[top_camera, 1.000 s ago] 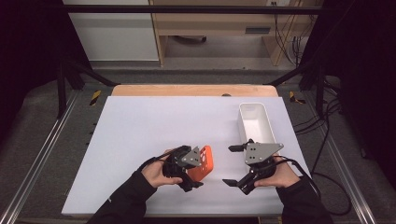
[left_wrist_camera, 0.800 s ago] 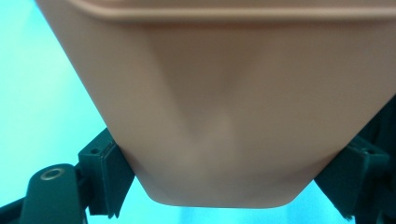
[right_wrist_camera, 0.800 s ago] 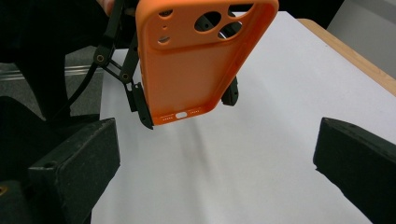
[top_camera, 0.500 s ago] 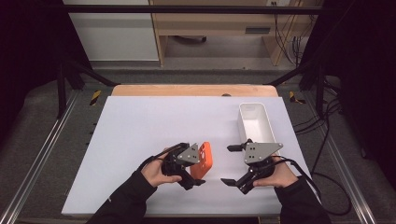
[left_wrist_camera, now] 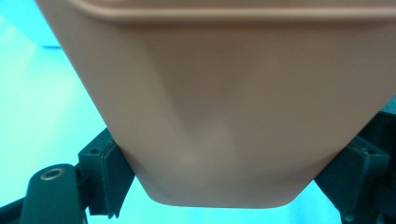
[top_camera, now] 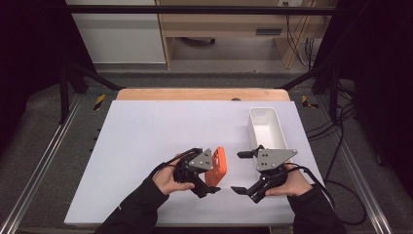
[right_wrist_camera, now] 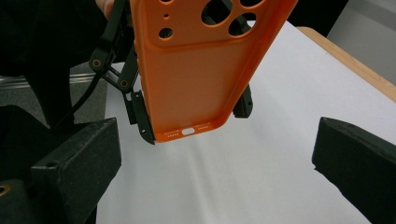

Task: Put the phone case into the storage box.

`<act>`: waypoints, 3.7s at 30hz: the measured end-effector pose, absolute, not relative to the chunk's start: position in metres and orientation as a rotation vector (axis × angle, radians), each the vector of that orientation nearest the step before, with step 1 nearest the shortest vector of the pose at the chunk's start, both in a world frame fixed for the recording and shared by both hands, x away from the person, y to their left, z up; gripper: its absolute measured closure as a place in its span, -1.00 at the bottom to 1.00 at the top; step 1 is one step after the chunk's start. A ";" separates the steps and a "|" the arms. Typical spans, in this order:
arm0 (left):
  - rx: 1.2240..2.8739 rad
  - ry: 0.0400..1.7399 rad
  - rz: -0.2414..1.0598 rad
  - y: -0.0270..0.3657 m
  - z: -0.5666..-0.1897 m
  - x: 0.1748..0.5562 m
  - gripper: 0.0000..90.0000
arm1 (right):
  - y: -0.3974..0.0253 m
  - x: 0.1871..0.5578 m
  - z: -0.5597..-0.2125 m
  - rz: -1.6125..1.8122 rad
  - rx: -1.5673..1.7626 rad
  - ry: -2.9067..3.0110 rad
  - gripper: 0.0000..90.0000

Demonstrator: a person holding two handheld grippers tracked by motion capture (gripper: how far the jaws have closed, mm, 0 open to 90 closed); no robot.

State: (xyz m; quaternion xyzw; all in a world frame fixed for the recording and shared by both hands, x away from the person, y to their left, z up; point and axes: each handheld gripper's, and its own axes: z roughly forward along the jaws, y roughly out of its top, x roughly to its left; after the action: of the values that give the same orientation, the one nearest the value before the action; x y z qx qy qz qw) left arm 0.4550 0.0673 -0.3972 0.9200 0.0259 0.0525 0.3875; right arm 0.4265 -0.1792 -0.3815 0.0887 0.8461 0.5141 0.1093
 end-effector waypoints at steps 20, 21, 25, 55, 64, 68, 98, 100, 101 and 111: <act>2.341 0.001 0.082 0.049 -0.404 0.452 -0.65 | -0.176 0.425 -0.380 1.526 0.229 2.518 -0.95; 2.337 -0.001 0.082 0.048 -0.404 0.451 -0.65 | -0.175 0.425 -0.380 1.523 0.226 2.519 -0.95; 2.336 -0.005 0.079 0.046 -0.405 0.451 -0.65 | -0.174 0.425 -0.380 1.525 0.216 2.529 -0.95; 2.352 -0.065 0.039 0.034 -0.414 0.445 -0.65 | -0.168 0.425 -0.386 1.549 0.176 2.574 -0.86; 2.352 -0.069 0.040 0.034 -0.416 0.444 -0.65 | -0.167 0.425 -0.387 1.581 0.165 2.585 -0.73; 2.353 -0.073 0.040 0.034 -0.417 0.444 -0.65 | -0.166 0.425 -0.387 1.596 0.170 2.585 -0.69; 2.339 -0.059 0.049 0.036 -0.418 0.444 -0.66 | -0.166 0.426 -0.386 1.582 0.188 2.587 -0.65; 2.337 -0.058 0.050 0.037 -0.418 0.444 -0.66 | -0.166 0.426 -0.386 1.583 0.188 2.587 -0.65; 2.337 -0.055 0.052 0.037 -0.418 0.444 -0.67 | -0.166 0.426 -0.386 1.585 0.188 2.585 -0.65; 2.311 -0.007 0.109 0.049 -0.414 0.444 -0.94 | -0.170 0.426 -0.382 1.580 0.198 2.563 -0.65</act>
State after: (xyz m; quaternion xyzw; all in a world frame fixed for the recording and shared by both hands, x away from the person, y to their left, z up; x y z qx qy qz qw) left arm 0.4444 0.0494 -0.4137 0.9145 -0.0027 0.0432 0.4023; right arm 0.4257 -0.1696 -0.3823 0.0655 0.8478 0.5225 0.0623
